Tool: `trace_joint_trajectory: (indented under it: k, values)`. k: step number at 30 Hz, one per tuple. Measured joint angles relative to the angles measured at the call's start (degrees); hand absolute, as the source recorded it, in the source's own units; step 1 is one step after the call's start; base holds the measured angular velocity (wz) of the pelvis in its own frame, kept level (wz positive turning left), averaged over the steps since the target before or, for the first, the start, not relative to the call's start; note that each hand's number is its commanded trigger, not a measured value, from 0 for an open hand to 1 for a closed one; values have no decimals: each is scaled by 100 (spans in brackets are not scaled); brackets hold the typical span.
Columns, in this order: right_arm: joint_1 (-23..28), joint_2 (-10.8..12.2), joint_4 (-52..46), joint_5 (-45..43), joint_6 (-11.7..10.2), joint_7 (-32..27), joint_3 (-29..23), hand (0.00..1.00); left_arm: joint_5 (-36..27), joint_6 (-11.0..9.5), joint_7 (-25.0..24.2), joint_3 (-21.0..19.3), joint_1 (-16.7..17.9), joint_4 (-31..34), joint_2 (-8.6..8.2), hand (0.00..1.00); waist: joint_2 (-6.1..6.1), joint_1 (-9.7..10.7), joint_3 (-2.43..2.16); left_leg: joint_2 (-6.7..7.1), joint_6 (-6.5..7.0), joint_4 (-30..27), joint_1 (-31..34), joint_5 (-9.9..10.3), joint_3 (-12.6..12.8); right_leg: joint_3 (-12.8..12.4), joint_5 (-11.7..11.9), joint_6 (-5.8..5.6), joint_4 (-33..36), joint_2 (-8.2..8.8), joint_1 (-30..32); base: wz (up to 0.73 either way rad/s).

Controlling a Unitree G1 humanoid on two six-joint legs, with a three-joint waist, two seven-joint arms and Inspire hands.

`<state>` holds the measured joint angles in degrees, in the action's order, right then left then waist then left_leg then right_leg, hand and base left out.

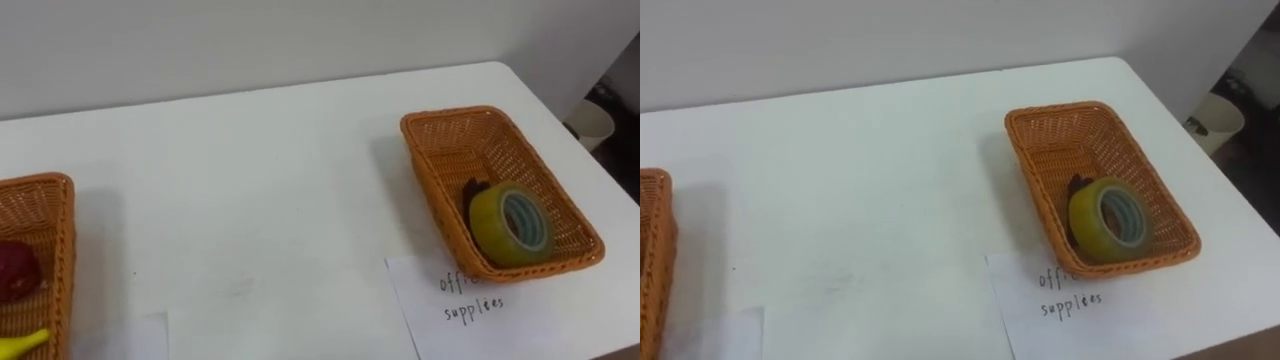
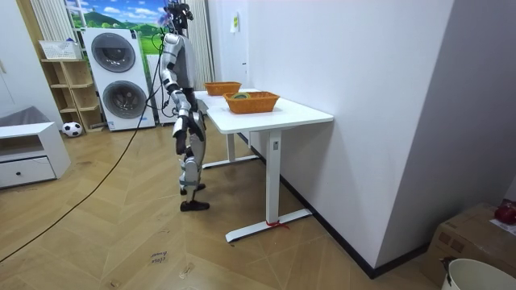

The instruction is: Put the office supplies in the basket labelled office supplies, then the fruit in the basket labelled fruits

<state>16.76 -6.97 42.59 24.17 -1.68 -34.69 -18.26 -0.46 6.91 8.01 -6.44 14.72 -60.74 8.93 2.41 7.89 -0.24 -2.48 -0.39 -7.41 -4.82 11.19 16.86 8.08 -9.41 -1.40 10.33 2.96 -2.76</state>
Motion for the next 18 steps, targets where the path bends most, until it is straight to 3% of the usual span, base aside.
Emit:
trace_joint_trajectory:
  k: [3,5,9,13,15,18]
  values:
    - [-66,-5,179,-97,-13,183,307,0,-7,-127,34,99,-4,38,-41,0,-84,-78,5,15,5,0,10,13,-12,1,3,-5,-64,7,-26,1]
    - [-229,-34,556,-218,-62,363,599,0,-44,-298,44,244,-44,22,-113,0,-264,-191,52,32,15,0,2,19,-39,54,4,-7,-62,26,-38,8]
    - [-532,11,1114,-218,-71,750,1005,0,-338,-519,19,292,-102,18,-232,0,-464,-358,74,42,13,-12,-48,17,-123,119,-41,-43,-64,40,-52,9]
    - [-641,55,1251,-249,-153,1087,1318,0,-396,-731,-102,276,-114,16,-275,0,-366,-439,78,60,-9,-58,-58,3,-314,193,-160,-12,-71,57,-120,11]
    - [-626,61,1288,-250,-158,1213,1475,0,-448,-844,-118,266,-115,81,-258,0,-225,-536,71,61,-11,-105,-40,5,-350,222,-175,-11,-81,62,-136,6]
    - [-625,82,1286,-250,-235,1308,1548,0,-445,-905,-113,267,-110,137,-252,0,-182,-579,58,77,-13,-115,-8,7,-388,248,-171,-16,-77,72,-141,6]
